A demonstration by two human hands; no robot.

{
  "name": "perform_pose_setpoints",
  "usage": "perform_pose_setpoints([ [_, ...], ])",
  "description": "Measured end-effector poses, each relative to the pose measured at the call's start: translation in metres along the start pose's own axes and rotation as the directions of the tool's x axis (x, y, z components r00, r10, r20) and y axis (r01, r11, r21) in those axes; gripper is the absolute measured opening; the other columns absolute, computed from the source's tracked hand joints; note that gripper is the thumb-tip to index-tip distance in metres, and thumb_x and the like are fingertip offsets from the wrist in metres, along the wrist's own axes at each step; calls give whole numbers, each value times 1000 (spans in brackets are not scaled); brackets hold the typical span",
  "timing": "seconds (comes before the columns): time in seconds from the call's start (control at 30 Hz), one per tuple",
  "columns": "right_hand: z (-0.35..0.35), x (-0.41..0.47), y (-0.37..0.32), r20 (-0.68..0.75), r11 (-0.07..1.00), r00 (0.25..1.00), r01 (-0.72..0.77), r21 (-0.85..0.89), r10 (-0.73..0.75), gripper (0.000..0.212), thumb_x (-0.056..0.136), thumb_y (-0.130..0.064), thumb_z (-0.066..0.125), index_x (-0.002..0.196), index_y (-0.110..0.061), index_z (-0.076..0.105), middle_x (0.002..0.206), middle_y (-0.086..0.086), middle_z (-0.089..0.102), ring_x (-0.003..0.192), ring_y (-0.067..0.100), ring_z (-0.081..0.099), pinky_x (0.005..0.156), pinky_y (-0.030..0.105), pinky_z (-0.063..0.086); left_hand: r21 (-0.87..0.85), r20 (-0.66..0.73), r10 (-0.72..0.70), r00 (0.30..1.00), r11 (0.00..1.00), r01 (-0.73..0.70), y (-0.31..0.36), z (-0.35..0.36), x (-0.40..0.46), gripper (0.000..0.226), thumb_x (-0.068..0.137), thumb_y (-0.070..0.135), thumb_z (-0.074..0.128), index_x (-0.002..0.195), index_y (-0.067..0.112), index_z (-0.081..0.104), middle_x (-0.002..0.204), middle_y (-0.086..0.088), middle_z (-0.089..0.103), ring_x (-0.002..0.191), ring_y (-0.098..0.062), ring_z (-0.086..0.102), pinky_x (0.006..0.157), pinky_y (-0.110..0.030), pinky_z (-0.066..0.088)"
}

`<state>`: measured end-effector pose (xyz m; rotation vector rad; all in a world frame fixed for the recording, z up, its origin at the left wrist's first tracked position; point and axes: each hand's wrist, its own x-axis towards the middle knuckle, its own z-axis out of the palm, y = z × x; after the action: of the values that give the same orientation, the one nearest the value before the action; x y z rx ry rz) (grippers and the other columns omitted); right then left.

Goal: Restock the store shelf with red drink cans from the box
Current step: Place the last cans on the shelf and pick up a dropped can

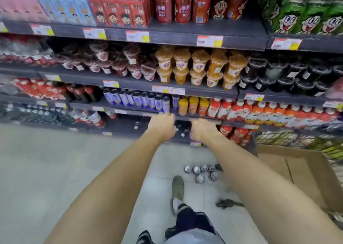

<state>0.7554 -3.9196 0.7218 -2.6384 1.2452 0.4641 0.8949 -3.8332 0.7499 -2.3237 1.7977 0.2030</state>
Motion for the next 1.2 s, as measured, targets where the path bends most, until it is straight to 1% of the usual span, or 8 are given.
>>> perform_pose_setpoints([
  [0.17, 57, -65, -3, 95, 1000, 995, -5, 16, 3, 39, 92, -29, 56, 125, -9, 53, 126, 14, 61, 116, 34, 58, 88, 41, 48, -63, 92, -53, 994, 996, 59, 35, 57, -61, 37, 95, 27, 46, 128, 10, 49, 130, -11, 52, 122, -31, 48, 97, -41, 39],
  [0.43, 92, -129, 13, 170, 994, 982, -92, 60, 80, 44, 98, -43, 49, 124, -9, 58, 128, 15, 60, 119, 32, 56, 93, 39, 45, -160, 172, 20, 985, 987, 7, 84, 82, -109, 33, 96, 29, 48, 122, 10, 56, 129, -11, 58, 118, -29, 55, 92, -37, 42],
  [0.57, 110, -149, 21, 168, 985, 979, -132, 107, 113, 38, 98, -39, 49, 121, -11, 58, 125, 14, 63, 117, 33, 58, 90, 38, 46, -169, 147, 77, 986, 984, -52, 108, 104, -116, 41, 97, 33, 45, 131, 10, 47, 136, -9, 44, 126, -26, 43, 96, -41, 37],
  [0.7, 143, -168, 30, 245, 975, 960, -171, 140, 134, 45, 99, -38, 49, 134, -11, 48, 136, 12, 55, 125, 33, 51, 97, 40, 43, -133, 185, 131, 974, 985, -107, 133, 132, -118, 45, 97, 36, 43, 136, 12, 42, 137, -8, 43, 126, -26, 40, 96, -40, 37],
  [0.93, 187, -159, 71, 343, 936, 914, -292, 194, 215, 59, 100, -50, 43, 142, -10, 41, 135, 14, 55, 126, 32, 50, 99, 42, 40, -113, 233, 191, 953, 979, -169, 168, 158, -82, 51, 96, 37, 41, 140, 10, 42, 143, -5, 41, 137, -23, 29, 102, -40, 36],
  [1.0, 196, -147, 84, 357, 928, 910, -302, 218, 212, 58, 100, -49, 44, 143, -10, 39, 135, 15, 54, 126, 33, 50, 99, 43, 40, -141, 289, 191, 938, 978, -156, 177, 167, -68, 52, 96, 37, 42, 141, 10, 41, 145, -7, 42, 137, -24, 32, 104, -40, 35],
  [1.1, 218, -119, 101, 402, 921, 890, -322, 217, 217, 54, 100, -47, 45, 138, -9, 42, 136, 14, 51, 127, 32, 48, 99, 42, 40, -138, 364, 182, 913, 980, -141, 186, 189, -42, 47, 96, 38, 42, 135, 12, 45, 136, -7, 50, 128, -25, 43, 102, -39, 36],
  [1.2, 250, -82, 111, 434, 916, 876, -331, 225, 210, 51, 99, -44, 47, 137, -9, 43, 137, 12, 48, 128, 30, 45, 100, 42, 40, -103, 394, 161, 905, 986, -130, 189, 220, -10, 45, 96, 37, 41, 134, 12, 45, 133, -7, 52, 125, -26, 46, 101, -40, 35],
])
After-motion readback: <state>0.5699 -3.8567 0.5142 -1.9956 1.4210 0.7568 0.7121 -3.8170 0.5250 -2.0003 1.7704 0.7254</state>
